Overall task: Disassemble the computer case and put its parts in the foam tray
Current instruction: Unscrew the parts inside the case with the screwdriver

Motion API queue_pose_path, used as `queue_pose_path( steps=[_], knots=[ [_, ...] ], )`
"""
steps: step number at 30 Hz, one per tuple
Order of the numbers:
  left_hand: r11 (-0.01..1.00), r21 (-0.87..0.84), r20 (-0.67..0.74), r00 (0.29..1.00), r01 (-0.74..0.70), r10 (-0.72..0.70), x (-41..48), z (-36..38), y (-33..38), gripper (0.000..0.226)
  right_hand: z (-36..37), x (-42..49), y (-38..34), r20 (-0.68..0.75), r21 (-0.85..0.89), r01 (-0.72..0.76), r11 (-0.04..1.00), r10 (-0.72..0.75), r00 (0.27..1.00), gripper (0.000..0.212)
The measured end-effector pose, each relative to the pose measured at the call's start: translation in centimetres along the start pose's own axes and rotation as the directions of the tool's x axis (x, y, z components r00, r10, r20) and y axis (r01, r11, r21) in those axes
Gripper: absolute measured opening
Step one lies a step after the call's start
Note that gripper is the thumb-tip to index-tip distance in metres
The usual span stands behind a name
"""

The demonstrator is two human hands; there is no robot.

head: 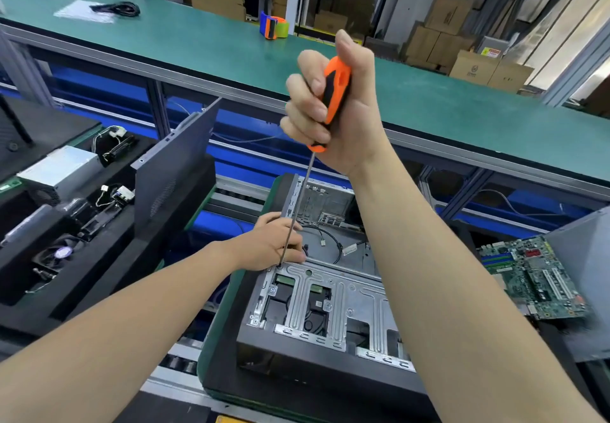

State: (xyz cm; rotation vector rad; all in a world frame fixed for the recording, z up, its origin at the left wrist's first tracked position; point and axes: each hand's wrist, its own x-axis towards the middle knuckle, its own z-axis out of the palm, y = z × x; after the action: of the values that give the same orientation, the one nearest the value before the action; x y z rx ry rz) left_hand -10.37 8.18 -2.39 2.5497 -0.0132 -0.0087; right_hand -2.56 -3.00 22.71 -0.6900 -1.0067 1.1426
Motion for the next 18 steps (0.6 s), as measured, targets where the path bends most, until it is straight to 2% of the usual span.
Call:
queue_pose_path(
  steps=[1, 2, 4, 5, 7, 9, 10, 11, 14, 16, 18],
  knots=[
    [1.0, 0.003, 0.005, 1.0, 0.01, -0.01, 0.0, -0.1, 0.1, 0.027, 0.8, -0.2, 0.1, -0.181, -0.118, 0.021, 0.993, -0.042, 0.983, 0.054],
    [1.0, 0.009, 0.013, 1.0, 0.021, -0.021, 0.0, -0.1, 0.1, 0.026, 1.5, -0.6, 0.1, -0.381, -0.233, 0.002, 0.972, -0.093, 0.92, 0.054],
    [0.999, 0.026, 0.022, 0.999, 0.034, -0.035, 0.0, -0.2, 0.3, 0.026, 2.6, -1.4, 0.1, -0.675, -0.386, -0.094, 0.918, -0.212, 0.707, 0.049],
    [0.999, 0.029, 0.02, 0.999, 0.035, -0.036, 0.1, -0.2, 0.3, 0.026, 3.0, -1.6, 0.1, -0.748, -0.412, -0.1, 0.906, -0.274, 0.605, 0.045],
    [0.999, 0.026, 0.003, 0.999, 0.032, -0.032, 0.1, -0.1, 0.4, 0.028, 4.0, -1.8, 0.3, -0.805, -0.443, -0.005, 0.897, -0.395, 0.442, 0.038],
    [0.999, 0.03, -0.014, 1.0, 0.028, -0.027, 0.1, -0.1, 0.5, 0.029, 4.8, -1.6, 0.8, -0.809, -0.483, 0.065, 0.873, -0.473, 0.348, 0.04],
    [0.999, 0.037, -0.013, 1.0, 0.026, -0.025, 0.0, -0.1, 0.5, 0.03, 5.0, -1.5, 1.1, -0.801, -0.489, 0.091, 0.867, -0.488, 0.348, 0.042],
    [0.999, 0.049, -0.009, 1.0, 0.023, -0.022, 0.1, -0.1, 0.5, 0.03, 5.0, -1.3, 1.2, -0.786, -0.484, 0.109, 0.868, -0.486, 0.381, 0.044],
    [0.997, 0.07, 0.009, 1.0, 0.01, -0.011, 0.0, -0.3, 0.6, 0.03, 4.4, -0.9, 1.1, -0.691, -0.45, 0.088, 0.889, -0.409, 0.596, 0.045],
    [0.998, 0.067, 0.014, 1.0, -0.002, 0.001, 0.1, -0.3, 0.5, 0.031, 3.7, -0.8, 0.5, -0.582, -0.401, 0.064, 0.914, -0.308, 0.752, 0.045],
    [0.998, 0.061, 0.015, 1.0, -0.009, 0.008, 0.1, -0.3, 0.3, 0.033, 2.6, -0.8, -0.2, -0.443, -0.329, 0.048, 0.943, -0.199, 0.874, 0.045]
  ],
)
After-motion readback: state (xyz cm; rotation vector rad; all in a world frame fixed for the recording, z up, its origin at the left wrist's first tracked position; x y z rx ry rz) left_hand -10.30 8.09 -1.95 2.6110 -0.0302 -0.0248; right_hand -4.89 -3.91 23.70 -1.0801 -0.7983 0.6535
